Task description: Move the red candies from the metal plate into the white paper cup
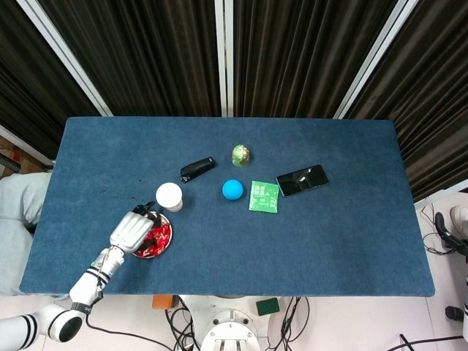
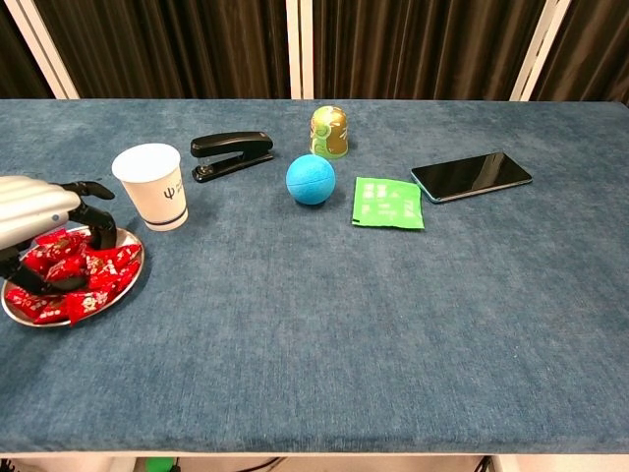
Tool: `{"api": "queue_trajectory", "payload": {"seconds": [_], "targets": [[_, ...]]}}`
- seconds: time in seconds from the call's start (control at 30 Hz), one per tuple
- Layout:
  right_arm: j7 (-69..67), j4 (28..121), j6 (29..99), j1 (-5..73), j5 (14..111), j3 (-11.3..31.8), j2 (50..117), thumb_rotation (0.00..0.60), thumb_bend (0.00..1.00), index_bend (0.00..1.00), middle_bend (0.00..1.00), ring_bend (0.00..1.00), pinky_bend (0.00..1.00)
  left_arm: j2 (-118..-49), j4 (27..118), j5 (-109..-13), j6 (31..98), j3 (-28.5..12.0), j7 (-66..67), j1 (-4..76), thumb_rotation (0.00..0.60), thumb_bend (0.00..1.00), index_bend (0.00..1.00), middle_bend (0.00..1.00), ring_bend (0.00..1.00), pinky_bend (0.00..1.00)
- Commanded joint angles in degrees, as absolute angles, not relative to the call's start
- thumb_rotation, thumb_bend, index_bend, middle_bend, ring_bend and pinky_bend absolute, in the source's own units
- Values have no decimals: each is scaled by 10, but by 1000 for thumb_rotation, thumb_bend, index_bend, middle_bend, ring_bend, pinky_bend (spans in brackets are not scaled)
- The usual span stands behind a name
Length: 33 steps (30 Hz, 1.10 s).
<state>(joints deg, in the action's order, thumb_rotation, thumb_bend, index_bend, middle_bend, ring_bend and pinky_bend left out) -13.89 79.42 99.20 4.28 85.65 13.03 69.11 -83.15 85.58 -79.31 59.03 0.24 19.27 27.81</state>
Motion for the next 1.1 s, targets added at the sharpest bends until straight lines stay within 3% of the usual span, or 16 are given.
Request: {"api": "queue_trajectory", "payload": {"seconds": [0.03, 1.1], "targets": [[-138, 794, 992, 43, 857, 131, 691, 600, 339, 0, 0, 0, 0, -833, 854, -801, 599, 2, 186, 277, 600, 342, 545, 498, 102, 225], [-141, 792, 993, 42, 860, 130, 692, 600, 339, 0, 0, 0, 0, -762, 949, -855, 689, -19, 159, 262, 600, 365, 638, 593, 181, 228]]}}
